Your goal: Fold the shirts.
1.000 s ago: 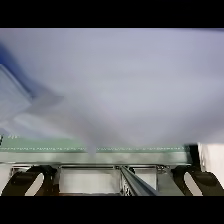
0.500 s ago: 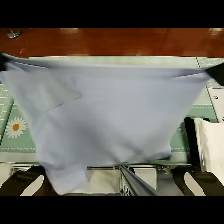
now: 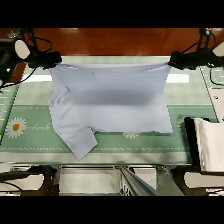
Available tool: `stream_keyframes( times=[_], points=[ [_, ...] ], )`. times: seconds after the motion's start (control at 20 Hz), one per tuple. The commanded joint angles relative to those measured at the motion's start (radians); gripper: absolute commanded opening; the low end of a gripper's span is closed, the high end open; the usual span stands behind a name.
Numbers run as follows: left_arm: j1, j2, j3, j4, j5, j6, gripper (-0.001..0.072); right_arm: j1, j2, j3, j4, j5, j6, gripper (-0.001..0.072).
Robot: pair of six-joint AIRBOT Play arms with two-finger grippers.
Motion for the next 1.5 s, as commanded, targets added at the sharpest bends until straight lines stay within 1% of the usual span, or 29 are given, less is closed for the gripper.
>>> stream_keyframes(
  times=[0.0, 0.05, 0.1, 0.2, 0.25, 0.3, 0.35, 0.45, 0.5, 0.55, 0.6, 0.65, 0.75, 0.85, 0.9, 1.0, 1.05, 1.1, 1.15, 1.2, 1.25, 1.3, 1.35, 1.4, 1.45],
  points=[
    [0.05, -0.114, 0.061, -0.201, 0.043, -0.008, 0.0019, -0.021, -0.233, 0.24, 0.037, 0.099, 0.04, 0.0016],
    [0.063, -0.108, 0.061, -0.257, 0.008, 0.079, 0.0019, -0.036, -0.248, 0.266, 0.04, 0.154, 0.041, 0.0017],
    [0.076, -0.101, 0.061, -0.294, -0.061, 0.164, 0.0019, -0.055, -0.246, 0.27, 0.04, 0.219, 0.034, 0.0017],
    [0.103, -0.098, 0.061, -0.332, -0.314, 0.326, 0.0019, -0.086, -0.238, 0.27, 0.036, 0.412, -0.017, 0.0017],
    [0.112, -0.108, 0.049, -0.327, -0.453, 0.379, 0.0019, -0.09, -0.238, 0.263, 0.019, 0.506, -0.048, 0.0017],
    [0.12, -0.116, 0.014, -0.325, -0.486, 0.412, 0.002, -0.089, -0.238, 0.241, 0.003, 0.538, -0.045, 0.0017],
    [0.128, -0.124, -0.038, -0.328, -0.459, 0.404, 0.002, -0.081, -0.239, 0.204, 0.002, 0.526, -0.046, 0.0017],
    [0.129, -0.154, -0.119, -0.331, -0.364, 0.369, 0.002, -0.062, -0.251, 0.115, -0.008, 0.444, -0.045, 0.0017],
    [0.128, -0.175, -0.138, -0.332, -0.343, 0.345, 0.002, -0.053, -0.264, 0.079, 0.003, 0.409, -0.043, 0.0017],
    [0.129, -0.2, -0.138, -0.332, -0.346, 0.312, 0.0027, -0.045, -0.279, 0.061, 0.013, 0.388, -0.018, 0.0138],
    [0.132, -0.212, -0.129, -0.332, -0.386, 0.293, 0.0217, -0.044, -0.286, 0.063, 0.029, 0.406, -0.008, 0.0525],
    [0.142, -0.212, -0.108, -0.331, -0.444, 0.296, 0.0703, -0.052, -0.279, 0.078, 0.034, 0.436, -0.019, 0.0622],
    [0.184, -0.178, -0.065, -0.327, -0.559, 0.349, 0.0705, -0.1, -0.212, 0.106, -0.002, 0.491, -0.023, 0.0622],
    [0.25, -0.067, -0.123, -0.327, -0.559, 0.359, 0.0704, -0.17, -0.087, 0.054, -0.117, 0.515, -0.023, 0.0618],
    [0.289, 0.003, -0.188, -0.327, -0.539, 0.374, 0.0703, -0.207, -0.009, -0.027, -0.137, 0.489, -0.022, 0.0615],
    [0.389, 0.158, -0.388, -0.329, -0.499, 0.388, 0.0703, -0.278, 0.183, -0.288, -0.086, 0.364, -0.023, 0.0614],
    [0.444, 0.237, -0.513, -0.336, -0.483, 0.405, 0.0703, -0.3, 0.292, -0.447, -0.028, 0.289, -0.028, 0.0614],
    [0.5, 0.309, -0.64, -0.37, -0.454, 0.418, 0.0702, -0.309, 0.386, -0.586, 0.039, 0.229, -0.05, 0.0614],
    [0.549, 0.371, -0.75, -0.436, -0.408, 0.438, 0.0702, -0.309, 0.48, -0.719, 0.104, 0.164, -0.068, 0.0614],
    [0.59, 0.43, -0.851, -0.52, -0.354, 0.466, 0.0702, -0.304, 0.539, -0.806, 0.159, 0.135, -0.079, 0.0614],
    [0.62, 0.487, -0.953, -0.592, -0.302, 0.49, 0.0701, -0.304, 0.582, -0.874, 0.221, 0.14, -0.099, 0.0614],
    [0.635, 0.531, -1.034, -0.64, -0.256, 0.491, 0.0701, -0.304, 0.608, -0.915, 0.254, 0.152, -0.113, 0.0614],
    [0.639, 0.561, -1.1, -0.694, -0.234, 0.512, 0.0701, -0.304, 0.628, -0.944, 0.274, 0.164, -0.12, 0.0614],
    [0.635, 0.573, -1.143, -0.724, -0.237, 0.534, 0.0701, -0.304, 0.637, -0.955, 0.276, 0.18, -0.121, 0.0614],
    [0.624, 0.571, -1.17, -0.73, -0.249, 0.537, 0.0701, -0.304, 0.638, -0.954, 0.273, 0.188, -0.121, 0.0614]
  ],
)
